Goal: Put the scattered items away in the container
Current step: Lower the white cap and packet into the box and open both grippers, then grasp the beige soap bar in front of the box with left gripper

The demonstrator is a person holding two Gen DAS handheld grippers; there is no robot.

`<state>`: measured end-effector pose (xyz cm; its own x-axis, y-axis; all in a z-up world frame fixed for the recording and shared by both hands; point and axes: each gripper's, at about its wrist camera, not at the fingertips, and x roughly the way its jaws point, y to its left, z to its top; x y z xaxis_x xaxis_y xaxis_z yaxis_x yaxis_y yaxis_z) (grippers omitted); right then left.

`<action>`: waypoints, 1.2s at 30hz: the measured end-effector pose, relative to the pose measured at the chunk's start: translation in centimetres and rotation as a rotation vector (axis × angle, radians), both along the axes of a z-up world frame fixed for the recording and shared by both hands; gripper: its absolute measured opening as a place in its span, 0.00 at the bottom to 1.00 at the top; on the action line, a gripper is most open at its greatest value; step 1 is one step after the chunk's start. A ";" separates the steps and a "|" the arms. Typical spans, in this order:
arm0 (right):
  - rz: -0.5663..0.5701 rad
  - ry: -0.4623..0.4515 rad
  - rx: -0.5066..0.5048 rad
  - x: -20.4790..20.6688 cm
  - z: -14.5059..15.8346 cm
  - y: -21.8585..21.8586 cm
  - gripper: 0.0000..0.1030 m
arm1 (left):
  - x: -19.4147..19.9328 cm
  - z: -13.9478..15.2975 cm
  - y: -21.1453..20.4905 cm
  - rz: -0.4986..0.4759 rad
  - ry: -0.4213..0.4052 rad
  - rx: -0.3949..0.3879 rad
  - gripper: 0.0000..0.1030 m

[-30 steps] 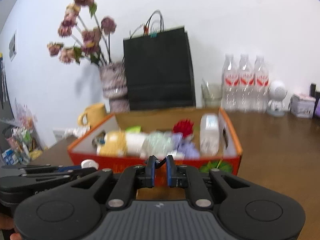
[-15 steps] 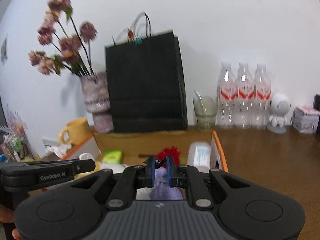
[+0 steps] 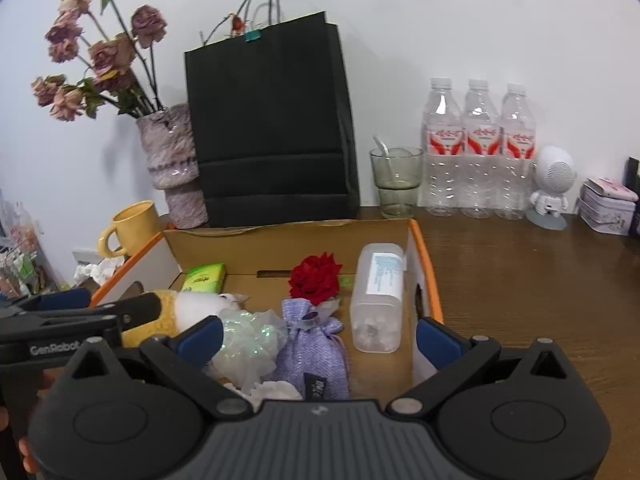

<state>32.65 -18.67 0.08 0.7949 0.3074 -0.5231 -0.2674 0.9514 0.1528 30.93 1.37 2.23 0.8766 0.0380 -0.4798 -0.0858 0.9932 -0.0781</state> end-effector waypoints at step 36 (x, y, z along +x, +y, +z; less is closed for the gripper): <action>0.030 0.009 -0.059 -8.8 -2.7 -1.0 1.00 | -7.5 -2.7 -2.0 -0.074 0.111 -0.011 1.00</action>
<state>23.86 -19.63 -2.59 0.7812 0.2996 -0.5477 -0.2947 0.9504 0.0994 23.40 -0.61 -0.51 0.8180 -0.0302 -0.5744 -0.0213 0.9963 -0.0827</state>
